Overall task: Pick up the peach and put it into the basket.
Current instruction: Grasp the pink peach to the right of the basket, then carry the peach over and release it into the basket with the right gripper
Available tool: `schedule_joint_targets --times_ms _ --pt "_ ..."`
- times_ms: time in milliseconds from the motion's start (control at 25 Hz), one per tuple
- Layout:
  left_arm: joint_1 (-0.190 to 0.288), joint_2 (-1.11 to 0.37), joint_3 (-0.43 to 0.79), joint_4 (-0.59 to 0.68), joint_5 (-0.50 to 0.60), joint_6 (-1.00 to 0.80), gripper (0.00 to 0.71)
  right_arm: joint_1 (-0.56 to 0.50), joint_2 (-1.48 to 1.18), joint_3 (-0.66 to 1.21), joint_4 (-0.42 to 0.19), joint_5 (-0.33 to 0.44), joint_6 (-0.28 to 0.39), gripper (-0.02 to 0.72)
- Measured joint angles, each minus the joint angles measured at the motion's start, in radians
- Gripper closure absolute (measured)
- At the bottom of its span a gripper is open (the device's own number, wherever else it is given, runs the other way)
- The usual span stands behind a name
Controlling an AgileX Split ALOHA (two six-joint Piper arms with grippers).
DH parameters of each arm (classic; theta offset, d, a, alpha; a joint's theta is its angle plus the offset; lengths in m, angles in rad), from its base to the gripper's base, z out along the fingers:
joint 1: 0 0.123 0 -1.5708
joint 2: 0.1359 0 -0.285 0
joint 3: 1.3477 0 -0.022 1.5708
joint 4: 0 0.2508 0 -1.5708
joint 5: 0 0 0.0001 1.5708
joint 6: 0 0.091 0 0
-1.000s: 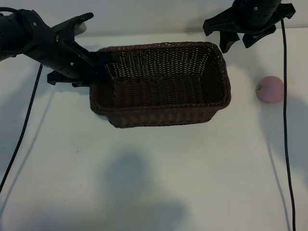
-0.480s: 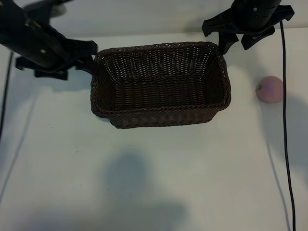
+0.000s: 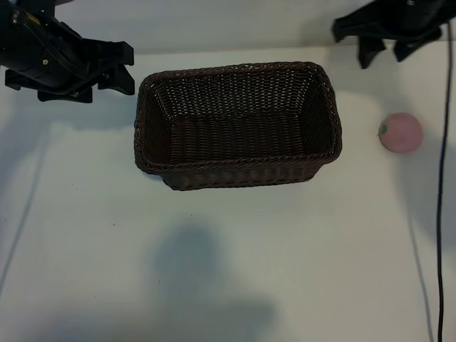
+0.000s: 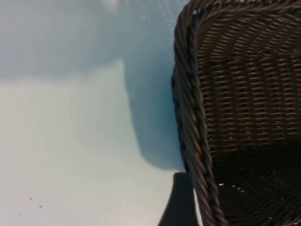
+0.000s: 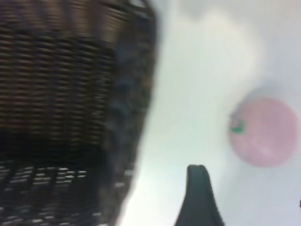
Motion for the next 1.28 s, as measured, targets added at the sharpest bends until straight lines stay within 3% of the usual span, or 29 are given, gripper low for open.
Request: schedule_joint_targets --times_ms 200,360,560,800,920,1000,1080,1280 --pt "0.0 0.0 0.0 -0.006 0.001 0.0 0.124 -0.086 0.0 0.125 0.028 -0.106 0.007 0.208" --pt "0.0 0.0 0.0 -0.006 0.001 0.0 0.125 -0.117 0.0 0.255 0.082 -0.24 -0.002 0.208" --pt "0.0 0.0 0.0 -0.006 0.001 0.0 0.125 -0.118 0.029 0.371 0.083 -0.404 -0.003 0.208" --pt "0.0 0.0 0.0 -0.006 0.001 0.0 0.127 -0.118 0.115 0.39 0.065 -0.459 0.008 0.215" --pt "0.0 0.0 0.0 -0.006 0.002 0.0 0.127 -0.118 0.126 0.39 0.054 -0.459 0.02 0.329" --pt "0.0 0.0 0.0 -0.006 0.002 0.0 0.127 -0.118 0.126 0.39 0.054 -0.451 0.028 0.516" --pt "0.0 0.0 0.0 -0.006 0.002 0.0 0.127 -0.118 0.126 0.389 0.054 -0.437 0.034 0.621" --pt "0.0 0.0 0.0 -0.006 0.002 0.0 0.127 -0.118 0.108 0.379 0.054 -0.377 0.033 0.656"
